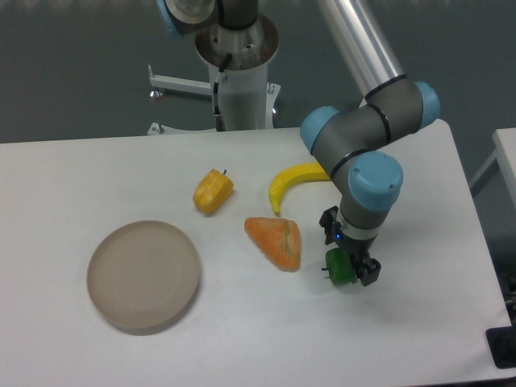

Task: Place the green pepper on the table
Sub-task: 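Lower the held green pepper with the gripper toward the table beside the banana, then open the gripper to release the green pepper onto the table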

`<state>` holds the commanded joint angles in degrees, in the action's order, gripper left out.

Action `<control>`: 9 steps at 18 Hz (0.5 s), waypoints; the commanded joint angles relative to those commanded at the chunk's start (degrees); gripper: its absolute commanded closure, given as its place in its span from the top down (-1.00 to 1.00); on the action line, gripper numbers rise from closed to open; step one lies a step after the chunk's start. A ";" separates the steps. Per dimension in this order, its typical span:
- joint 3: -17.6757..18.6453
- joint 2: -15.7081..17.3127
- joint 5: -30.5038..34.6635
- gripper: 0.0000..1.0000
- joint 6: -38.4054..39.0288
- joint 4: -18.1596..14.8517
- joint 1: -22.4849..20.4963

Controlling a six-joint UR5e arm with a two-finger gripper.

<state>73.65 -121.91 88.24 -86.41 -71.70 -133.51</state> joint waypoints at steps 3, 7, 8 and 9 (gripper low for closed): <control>-2.89 1.41 0.53 1.00 4.30 -7.11 0.09; -4.13 3.70 0.53 1.00 4.23 -13.29 0.00; -3.87 4.22 0.53 1.00 4.14 -13.38 0.00; -3.35 4.66 0.53 1.00 3.79 -13.38 0.00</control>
<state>70.31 -117.25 88.77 -82.61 -85.08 -133.51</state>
